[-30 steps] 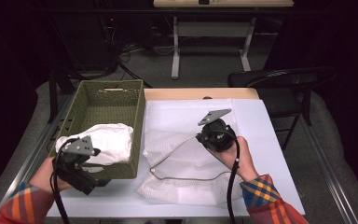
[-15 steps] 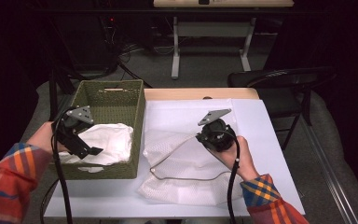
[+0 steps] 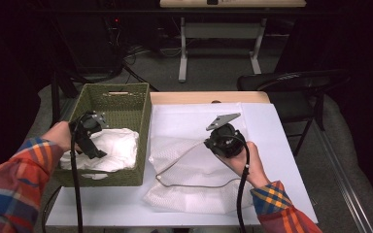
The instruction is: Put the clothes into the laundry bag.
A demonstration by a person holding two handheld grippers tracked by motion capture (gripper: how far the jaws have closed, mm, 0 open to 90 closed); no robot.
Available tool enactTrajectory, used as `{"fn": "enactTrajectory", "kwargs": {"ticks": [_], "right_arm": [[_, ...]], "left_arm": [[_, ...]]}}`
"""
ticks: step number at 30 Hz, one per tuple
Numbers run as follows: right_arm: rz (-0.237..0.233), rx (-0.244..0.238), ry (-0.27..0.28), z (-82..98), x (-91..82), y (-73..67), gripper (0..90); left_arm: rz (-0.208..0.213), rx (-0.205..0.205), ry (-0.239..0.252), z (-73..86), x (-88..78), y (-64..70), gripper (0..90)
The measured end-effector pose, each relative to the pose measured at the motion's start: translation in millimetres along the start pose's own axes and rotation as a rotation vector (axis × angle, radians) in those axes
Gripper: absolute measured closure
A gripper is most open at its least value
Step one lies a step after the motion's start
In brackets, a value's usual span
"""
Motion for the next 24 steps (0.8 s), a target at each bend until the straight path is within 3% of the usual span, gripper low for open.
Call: {"fn": "enactTrajectory", "kwargs": {"ticks": [7, 13, 18, 22, 24], "right_arm": [[0.002, -0.008, -0.014, 0.8, 3.0, -1.9, 89.0], [0.002, -0.016, -0.029, 1.4, 5.9, -4.4, 88.8], [0.006, -0.018, -0.033, 0.8, 5.7, -6.5, 88.8], [0.009, -0.018, -0.031, 1.2, 5.3, -6.2, 88.7], [0.013, -0.019, -0.030, 1.1, 5.0, -6.4, 88.8]], "left_arm": [[0.037, -0.006, -0.063, 0.6, 32.3, -1.0, 0.0], [0.078, -0.064, -0.014, 9.6, 45.4, -6.0, 0.6], [0.091, -0.068, 0.006, 11.8, 49.8, -1.2, 21.6], [0.067, -0.048, 0.025, 12.3, 47.9, 5.0, 44.6], [0.042, -0.039, 0.031, 12.3, 45.8, 8.5, 50.8]]}}
Point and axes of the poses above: each handheld gripper's, and its own axes: x roughly forward along the jaws, z roughly out of its underside, y roughly to its right, the point moved 1 cm from there along x, roughly forward along the jaws, and after that the axes turned 1 degree about z, right-handed, at the moved point
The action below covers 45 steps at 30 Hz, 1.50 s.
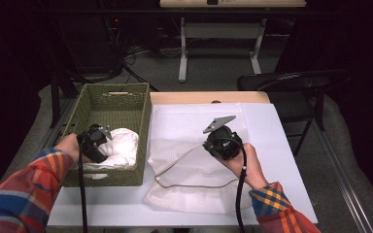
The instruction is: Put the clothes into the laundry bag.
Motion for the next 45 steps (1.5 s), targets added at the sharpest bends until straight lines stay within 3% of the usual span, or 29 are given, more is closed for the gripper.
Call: {"fn": "enactTrajectory", "kwargs": {"ticks": [4, 6, 12, 13, 14, 16, 24, 27, 32, 34, 36, 39, 42, 45], "right_arm": [[0.002, -0.005, -0.003, -0.7, 0.1, -1.1, 88.8], [0.002, -0.003, -0.005, -0.5, -0.1, -0.8, 88.8], [0.009, 0.000, -0.010, -0.1, 0.3, 0.7, 88.8], [0.011, -0.004, -0.010, -0.1, 0.4, 0.8, 88.8], [0.009, 0.001, -0.010, 0.0, 0.3, 0.7, 88.8], [0.007, 0.004, -0.013, 0.2, 1.0, 1.0, 88.8], [0.001, 0.012, -0.018, 1.9, 2.0, 2.9, 88.8], [0.002, 0.013, -0.020, 1.9, 1.8, 3.0, 88.8], [0.003, 0.007, -0.022, 1.9, 2.3, 2.5, 88.8], [0.003, 0.006, -0.022, 1.9, 2.1, 2.4, 88.8], [0.003, 0.006, -0.023, 1.9, 1.9, 1.9, 88.8], [0.004, 0.008, -0.025, 2.1, 1.8, 1.7, 88.8], [0.013, 0.009, -0.025, 1.3, 1.8, 1.5, 89.2], [0.021, 0.005, -0.020, -0.7, 0.3, -0.1, 89.3]], "left_arm": [[-0.019, -0.018, 0.023, 1.9, -2.6, 1.8, 57.0], [-0.021, -0.054, 0.045, 3.8, -4.7, -1.1, 58.8], [-0.097, -0.184, 0.086, 2.1, -4.9, -7.1, 59.9], [-0.112, -0.194, 0.091, 1.2, -3.9, -7.6, 59.2], [-0.102, -0.201, 0.089, 0.4, -2.5, -7.5, 57.7], [-0.088, -0.192, 0.076, -1.2, -3.7, -8.3, 50.3], [-0.079, -0.158, 0.053, -2.8, -8.2, -14.8, 3.9], [-0.038, -0.146, 0.018, -3.6, -0.4, -18.9, 0.0], [0.016, -0.162, -0.028, -6.4, 16.7, -24.9, 0.0], [0.029, -0.163, -0.027, -5.9, 20.1, -24.8, 5.0], [0.021, -0.159, -0.023, -4.4, 21.6, -22.8, 19.1], [0.014, -0.119, -0.005, -2.8, 19.8, -19.5, 39.4], [0.006, -0.109, 0.015, -1.5, 15.6, -16.7, 50.3], [-0.004, -0.101, 0.029, -0.9, 10.6, -13.5, 54.9]]}}
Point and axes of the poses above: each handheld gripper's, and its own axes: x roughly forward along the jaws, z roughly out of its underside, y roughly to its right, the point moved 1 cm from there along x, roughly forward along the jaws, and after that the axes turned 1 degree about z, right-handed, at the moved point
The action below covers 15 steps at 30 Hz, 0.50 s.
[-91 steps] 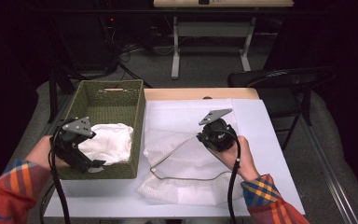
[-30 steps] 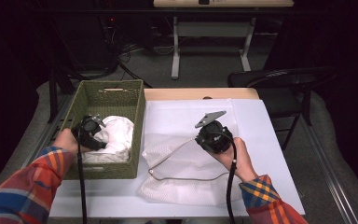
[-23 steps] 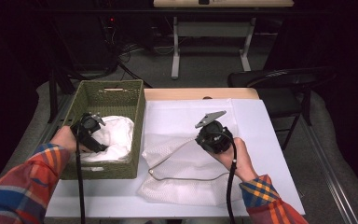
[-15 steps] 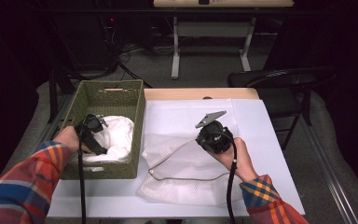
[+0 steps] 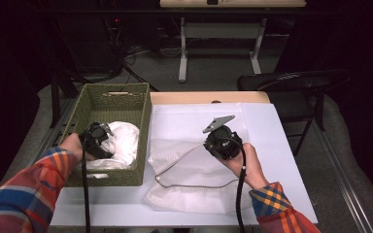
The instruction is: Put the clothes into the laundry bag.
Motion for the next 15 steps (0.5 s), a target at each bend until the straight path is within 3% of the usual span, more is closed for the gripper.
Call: {"fn": "enactTrajectory", "kwargs": {"ticks": [4, 15], "right_arm": [[-0.001, 0.001, 0.007, -0.1, -1.2, 1.6, 89.2], [0.000, 0.013, 0.006, 1.8, -0.9, 6.1, 89.2]], "left_arm": [[-0.018, 0.002, 0.027, 1.1, -8.6, 4.2, 59.3], [-0.013, -0.004, 0.056, 0.2, -33.9, 6.9, 69.2]]}}
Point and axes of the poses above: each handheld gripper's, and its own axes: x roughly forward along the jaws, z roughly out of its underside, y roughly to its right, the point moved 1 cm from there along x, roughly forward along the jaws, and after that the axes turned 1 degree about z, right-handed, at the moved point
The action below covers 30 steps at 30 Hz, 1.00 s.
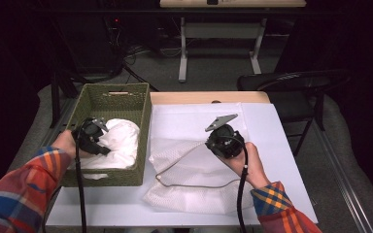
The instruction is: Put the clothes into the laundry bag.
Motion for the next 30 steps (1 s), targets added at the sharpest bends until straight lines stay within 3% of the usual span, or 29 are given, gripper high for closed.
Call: {"fn": "enactTrajectory", "kwargs": {"ticks": [2, 3, 5, 7, 10, 12, 14, 17, 19, 21, 24, 30], "right_arm": [[-0.001, -0.002, -0.001, 0.1, 0.1, -0.1, 89.2], [-0.002, -0.001, -0.003, 0.1, 0.6, -0.3, 89.2], [-0.004, -0.003, -0.009, 0.2, 1.3, -1.6, 89.1], [-0.007, -0.008, -0.011, 0.2, 1.7, -2.4, 89.0], [-0.009, -0.007, -0.014, 0.2, 2.4, -2.9, 89.0], [-0.010, -0.005, -0.013, 0.2, 3.1, -2.7, 88.9], [-0.009, -0.004, -0.015, 0.0, 3.7, -2.8, 88.9], [-0.010, -0.009, -0.015, -0.2, 3.5, -3.6, 88.9], [-0.010, -0.010, -0.014, -0.2, 2.8, -4.1, 88.8], [-0.011, -0.011, -0.015, 0.0, 2.7, -4.1, 88.8], [-0.009, -0.007, -0.013, -0.2, 2.1, -3.9, 88.8], [-0.009, -0.010, -0.010, -1.1, 2.0, -3.2, 88.8]], "left_arm": [[0.007, 0.000, -0.019, 0.6, 2.4, -1.4, 69.1], [-0.013, -0.012, -0.027, 0.1, 5.2, -2.0, 66.8], [-0.024, -0.012, -0.035, -1.8, 10.2, -3.0, 55.1], [-0.039, -0.022, -0.033, -3.0, 13.3, -4.7, 35.6], [-0.015, -0.026, -0.042, -2.9, 21.9, -9.5, 16.6], [-0.007, -0.031, -0.058, -4.9, 29.2, -11.8, 9.1], [0.016, -0.031, -0.096, -6.5, 41.1, -13.0, 8.5], [0.029, -0.030, -0.108, -6.4, 48.8, -12.8, 19.2], [0.032, -0.037, -0.092, -4.4, 48.5, -12.1, 39.0], [0.027, -0.025, -0.081, -3.2, 45.7, -10.4, 50.9], [0.011, -0.001, -0.070, -3.4, 41.9, -7.2, 56.7], [0.004, 0.008, -0.039, -3.0, 28.1, -1.8, 60.2]]}}
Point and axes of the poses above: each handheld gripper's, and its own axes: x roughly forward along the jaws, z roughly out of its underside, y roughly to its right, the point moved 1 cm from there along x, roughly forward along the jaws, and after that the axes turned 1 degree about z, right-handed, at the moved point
